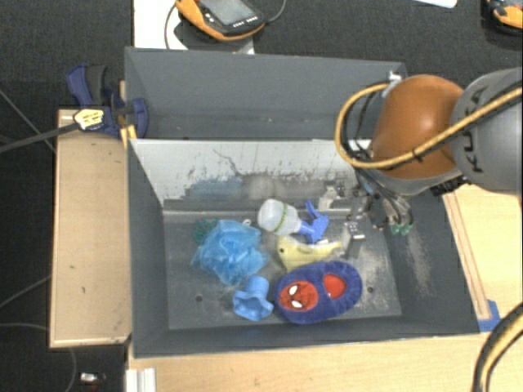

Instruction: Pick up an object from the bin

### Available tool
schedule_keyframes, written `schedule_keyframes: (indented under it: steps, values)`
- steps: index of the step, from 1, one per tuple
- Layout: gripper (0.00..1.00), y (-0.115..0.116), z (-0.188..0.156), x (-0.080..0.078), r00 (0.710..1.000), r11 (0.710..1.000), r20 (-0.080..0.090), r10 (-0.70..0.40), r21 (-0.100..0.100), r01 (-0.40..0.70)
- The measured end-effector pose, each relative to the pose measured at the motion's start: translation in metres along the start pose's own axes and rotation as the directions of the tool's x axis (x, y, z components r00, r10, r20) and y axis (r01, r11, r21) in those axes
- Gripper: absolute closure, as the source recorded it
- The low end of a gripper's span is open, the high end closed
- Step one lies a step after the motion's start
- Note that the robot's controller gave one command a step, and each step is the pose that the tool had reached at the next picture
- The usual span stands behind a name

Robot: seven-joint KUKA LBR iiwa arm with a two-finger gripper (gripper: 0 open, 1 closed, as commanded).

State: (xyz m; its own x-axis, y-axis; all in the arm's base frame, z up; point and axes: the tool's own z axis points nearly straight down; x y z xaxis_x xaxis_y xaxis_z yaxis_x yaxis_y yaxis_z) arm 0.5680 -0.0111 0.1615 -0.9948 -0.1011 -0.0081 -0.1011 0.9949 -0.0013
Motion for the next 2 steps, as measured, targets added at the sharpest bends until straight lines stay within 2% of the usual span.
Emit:
schedule_keyframes:
  steps: [1, 2]
  values:
    - [0.0, 0.053, 0.0, 0.007, 0.999, 0.999, 0.005, -0.032, -0.001, 0.032]
    - [0.0, 0.079, 0.04, 0.002, 0.998, 0.998, -0.003, 0.063, 0.0, -0.063]
